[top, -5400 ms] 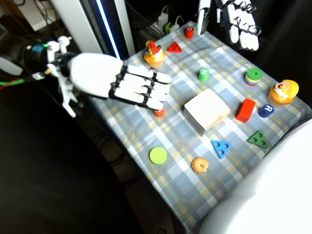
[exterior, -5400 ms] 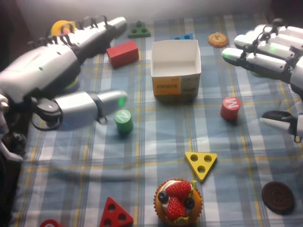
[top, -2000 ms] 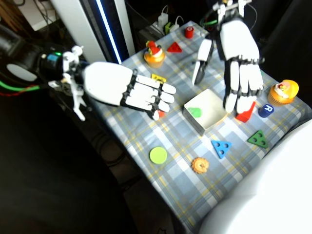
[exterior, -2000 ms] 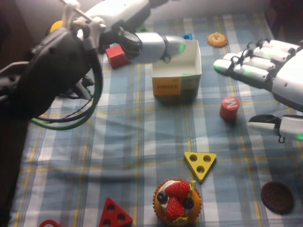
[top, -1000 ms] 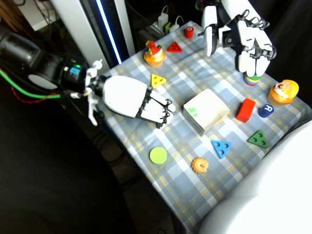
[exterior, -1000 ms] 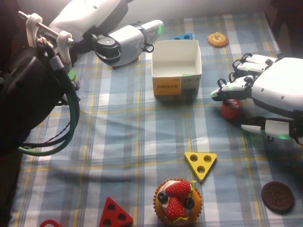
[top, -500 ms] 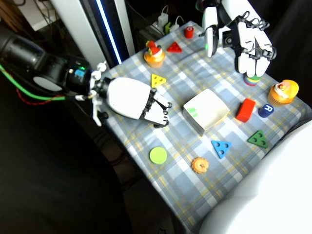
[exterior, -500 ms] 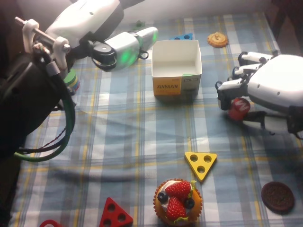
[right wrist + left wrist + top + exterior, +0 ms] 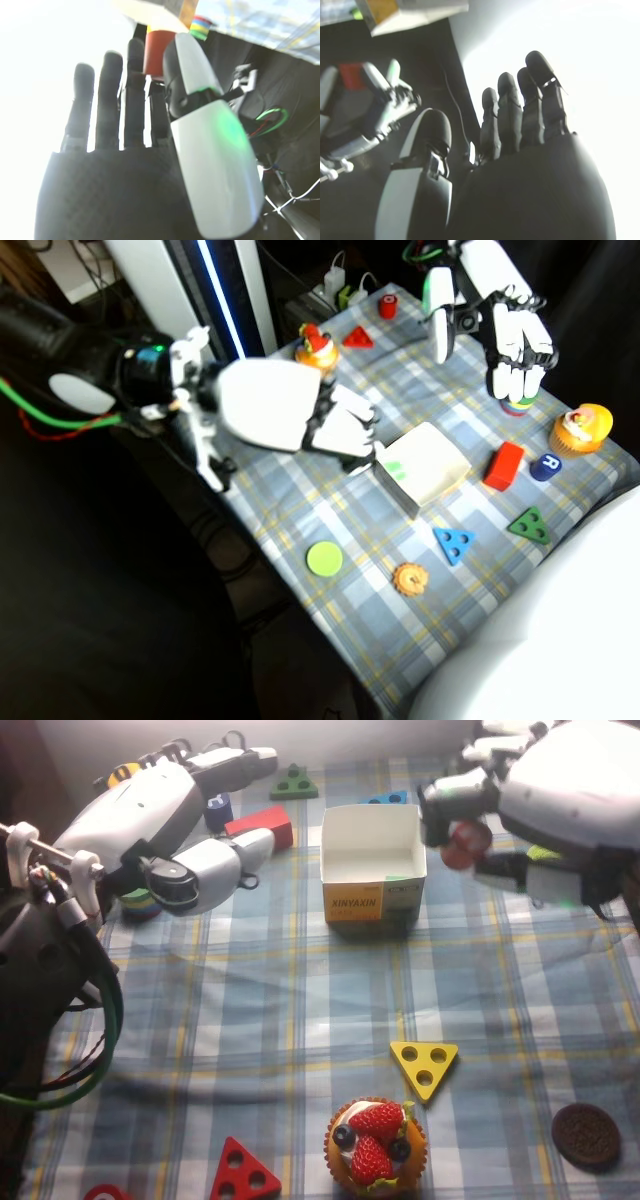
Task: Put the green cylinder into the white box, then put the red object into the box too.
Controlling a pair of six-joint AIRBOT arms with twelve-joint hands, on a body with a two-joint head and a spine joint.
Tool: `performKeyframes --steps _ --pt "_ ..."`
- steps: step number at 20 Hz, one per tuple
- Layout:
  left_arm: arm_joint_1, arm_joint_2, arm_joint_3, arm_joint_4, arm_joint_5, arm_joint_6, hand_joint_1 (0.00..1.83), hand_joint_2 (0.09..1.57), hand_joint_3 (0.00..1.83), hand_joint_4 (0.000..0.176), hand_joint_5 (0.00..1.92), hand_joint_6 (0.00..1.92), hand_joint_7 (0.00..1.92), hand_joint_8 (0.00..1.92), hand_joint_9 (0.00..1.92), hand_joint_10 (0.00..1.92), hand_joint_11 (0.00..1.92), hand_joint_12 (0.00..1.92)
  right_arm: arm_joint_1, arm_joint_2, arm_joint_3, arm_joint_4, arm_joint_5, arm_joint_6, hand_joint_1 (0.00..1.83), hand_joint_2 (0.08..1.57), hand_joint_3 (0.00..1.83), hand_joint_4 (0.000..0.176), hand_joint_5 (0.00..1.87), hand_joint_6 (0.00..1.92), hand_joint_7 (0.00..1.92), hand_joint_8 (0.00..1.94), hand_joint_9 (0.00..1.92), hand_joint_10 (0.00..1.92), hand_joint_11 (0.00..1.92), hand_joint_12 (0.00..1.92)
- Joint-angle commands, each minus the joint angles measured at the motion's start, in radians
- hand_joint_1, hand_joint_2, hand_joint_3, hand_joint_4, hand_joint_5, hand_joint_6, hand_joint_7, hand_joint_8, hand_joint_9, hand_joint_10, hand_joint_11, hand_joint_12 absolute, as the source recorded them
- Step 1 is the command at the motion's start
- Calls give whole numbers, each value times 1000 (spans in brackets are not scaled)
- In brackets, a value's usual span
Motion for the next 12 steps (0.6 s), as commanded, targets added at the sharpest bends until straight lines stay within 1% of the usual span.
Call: performKeyframes --steps 1,2,3,4,5,6,7,8,9,10,11,12 --pt "0 9 -3 24 -123 -6 718 1410 0 49 363 59 391 11 62 637 0 1090 32 -15 11 -7 100 1 1163 1274 0 0 621 1390 793 1504 423 1730 83 1921" --pt "7 9 -3 14 -128 -7 786 1402 0 39 381 49 399 9 73 597 0 1074 51 -30 23 -14 88 1 1152 1277 1 0 623 1402 776 1514 406 1711 33 1921" --pt "15 9 -3 6 -133 -11 792 1408 2 42 381 39 382 4 60 551 0 987 72 -54 43 -19 74 1 1146 1277 0 0 630 1405 768 1512 400 1703 8 1921" --pt "19 7 -3 4 -133 -15 793 1402 0 28 392 32 384 3 81 506 0 992 83 -68 55 -20 65 0 1143 1279 1 0 611 1462 778 1463 381 1651 1 1921" --pt "23 5 -3 2 -133 -16 788 1404 1 24 400 26 381 1 95 463 0 967 99 -86 70 -20 52 0 1156 1274 0 0 606 1448 802 1447 418 1645 0 1921" --pt "24 3 -3 -1 -134 -16 733 1404 2 44 396 21 370 0 93 441 0 957 109 -100 81 -23 43 0 1290 1267 3 0 610 1421 837 1394 513 1679 0 1921" --pt "24 2 -2 -2 -135 -17 771 1402 0 31 408 22 383 5 121 447 0 1061 120 -117 94 -24 31 0 1307 1275 4 0 614 1426 814 1410 520 1704 0 1921" --pt "24 1 -2 -2 -135 -18 776 1400 0 28 414 21 386 5 130 449 0 1105 126 -132 106 -24 21 0 1179 1272 4 0 625 1430 787 1447 441 1617 0 1921" --pt "24 0 -1 -2 -135 -22 767 1401 0 37 417 19 385 3 125 442 0 1090 133 -152 121 -26 4 -1 1140 1280 4 0 633 1436 750 1482 416 1568 0 1878" --pt "24 -1 0 -2 -135 -23 766 1401 1 21 423 21 390 5 126 440 0 1086 138 -166 132 -26 -9 -4 1135 1282 1 0 634 1420 743 1499 407 1522 0 1853" --pt "24 -1 0 -2 -135 -24 763 1399 0 16 431 24 398 8 132 441 0 1086 143 -174 137 -26 -16 -9 1139 1287 1 0 600 1436 756 1496 383 1489 0 1805" --pt "24 -1 0 -2 -135 -24 802 1390 0 14 445 24 415 10 147 436 0 1113 148 -180 140 -25 -29 -21 1050 1234 0 0 399 847 574 931 267 1150 0 1465"
